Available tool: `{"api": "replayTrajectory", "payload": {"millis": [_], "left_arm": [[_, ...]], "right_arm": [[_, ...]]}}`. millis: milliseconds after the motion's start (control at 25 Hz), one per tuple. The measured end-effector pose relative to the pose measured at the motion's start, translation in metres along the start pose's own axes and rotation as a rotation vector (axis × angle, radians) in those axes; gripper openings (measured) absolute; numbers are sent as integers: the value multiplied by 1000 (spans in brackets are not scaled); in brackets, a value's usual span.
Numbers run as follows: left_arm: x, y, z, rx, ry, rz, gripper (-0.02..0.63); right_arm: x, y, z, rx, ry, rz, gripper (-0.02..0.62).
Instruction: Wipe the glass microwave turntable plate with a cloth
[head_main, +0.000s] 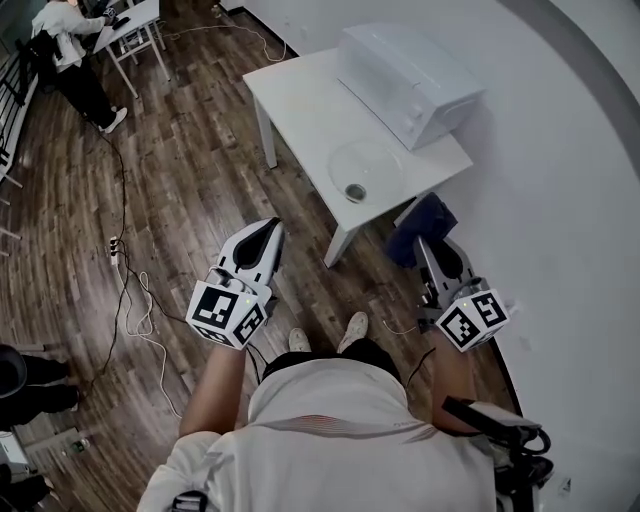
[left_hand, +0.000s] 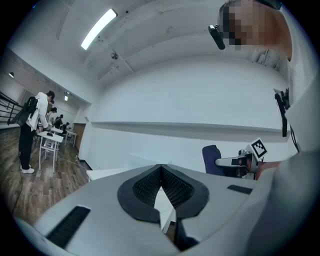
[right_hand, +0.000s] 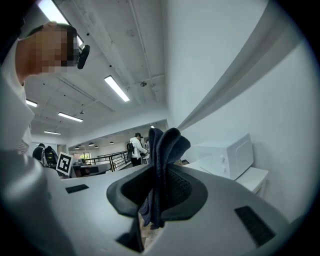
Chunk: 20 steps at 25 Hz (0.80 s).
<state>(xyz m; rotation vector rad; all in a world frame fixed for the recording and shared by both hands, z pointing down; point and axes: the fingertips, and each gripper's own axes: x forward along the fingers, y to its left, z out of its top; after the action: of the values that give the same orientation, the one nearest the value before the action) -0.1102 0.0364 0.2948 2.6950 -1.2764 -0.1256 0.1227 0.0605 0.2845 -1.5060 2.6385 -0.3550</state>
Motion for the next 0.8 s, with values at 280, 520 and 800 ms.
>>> {"api": "replayTrajectory", "payload": {"millis": [280,520,800], "left_arm": [[10,-33,5,13,-3,-23,11],[32,-81,9,27,-18,-39,11],[33,-99,9,55,-6,-20,11]], "right_arm": [[-30,-11,10,-45,-14,-26,61],[-63,-36,14,-60,13,-22,61],[-70,-50,24,-80,-10,-19,61]]}}
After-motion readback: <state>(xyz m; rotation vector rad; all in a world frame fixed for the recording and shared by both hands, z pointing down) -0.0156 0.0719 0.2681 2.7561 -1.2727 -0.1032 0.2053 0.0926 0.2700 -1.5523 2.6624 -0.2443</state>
